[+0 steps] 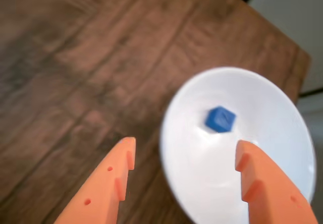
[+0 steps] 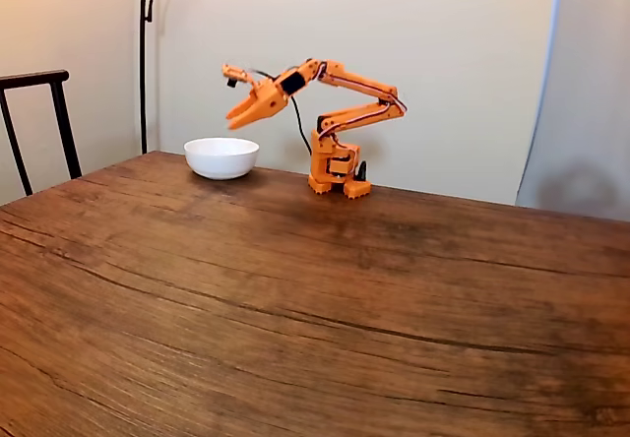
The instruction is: Grasp the cube and drop it in the bowl
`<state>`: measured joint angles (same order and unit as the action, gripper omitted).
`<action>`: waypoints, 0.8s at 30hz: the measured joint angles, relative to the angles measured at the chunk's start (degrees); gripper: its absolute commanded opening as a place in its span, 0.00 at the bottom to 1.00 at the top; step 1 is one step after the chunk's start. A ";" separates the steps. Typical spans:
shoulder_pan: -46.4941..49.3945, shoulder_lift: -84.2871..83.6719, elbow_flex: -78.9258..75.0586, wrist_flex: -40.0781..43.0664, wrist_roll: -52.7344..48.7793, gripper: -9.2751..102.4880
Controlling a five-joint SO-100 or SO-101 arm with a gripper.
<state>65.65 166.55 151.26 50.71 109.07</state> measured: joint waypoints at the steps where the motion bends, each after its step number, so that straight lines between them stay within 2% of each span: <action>1: -2.29 0.00 -1.49 1.58 -0.70 0.23; 5: -10.72 0.18 -5.80 5.71 -4.13 0.17; 13: -27.86 0.18 -8.00 6.24 -8.26 0.16; 17: -36.04 0.18 -8.00 6.24 -9.14 0.08; 24: -45.79 0.18 -8.00 6.24 -8.96 0.08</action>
<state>19.86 166.73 143.26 56.95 100.11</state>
